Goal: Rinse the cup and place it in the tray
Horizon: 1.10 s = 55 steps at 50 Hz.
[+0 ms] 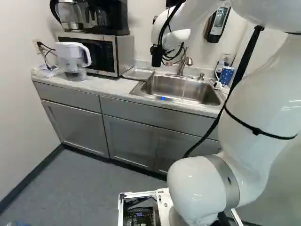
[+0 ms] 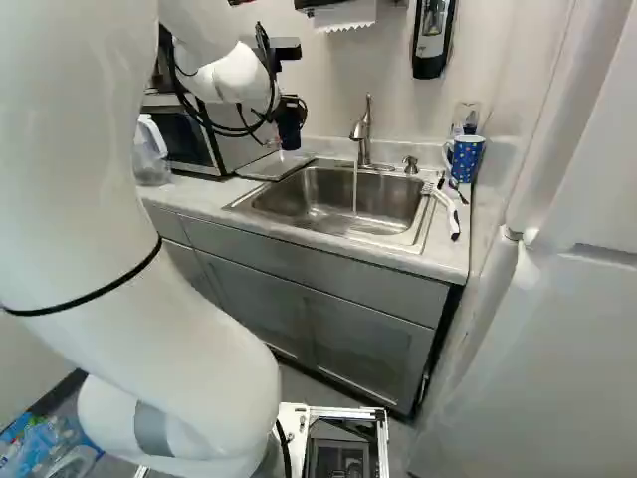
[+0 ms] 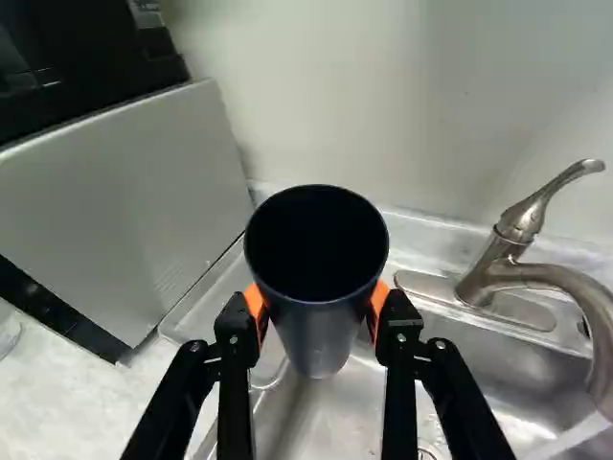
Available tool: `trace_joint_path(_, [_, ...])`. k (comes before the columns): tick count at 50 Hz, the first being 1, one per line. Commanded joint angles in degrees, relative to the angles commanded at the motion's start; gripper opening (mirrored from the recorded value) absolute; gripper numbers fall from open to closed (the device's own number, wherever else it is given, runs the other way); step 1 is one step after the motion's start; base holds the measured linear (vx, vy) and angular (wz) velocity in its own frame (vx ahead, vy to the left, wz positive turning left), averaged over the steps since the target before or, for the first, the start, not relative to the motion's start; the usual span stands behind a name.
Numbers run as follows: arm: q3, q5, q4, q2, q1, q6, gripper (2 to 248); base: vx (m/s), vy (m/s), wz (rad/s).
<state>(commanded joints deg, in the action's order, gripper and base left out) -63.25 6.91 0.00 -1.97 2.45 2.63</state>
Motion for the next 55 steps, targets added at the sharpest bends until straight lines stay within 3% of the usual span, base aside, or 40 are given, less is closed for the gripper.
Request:
trace_joint_path(36, [-8.84, 0.00, 0.00, -8.37, 4.60, 0.00, 122, 0.000, 0.000, 0.000])
trace_joint_path(55, [-12.45, 1.00, 0.00, -12.52, 5.69, 0.00, 122, 0.000, 0.000, 0.000])
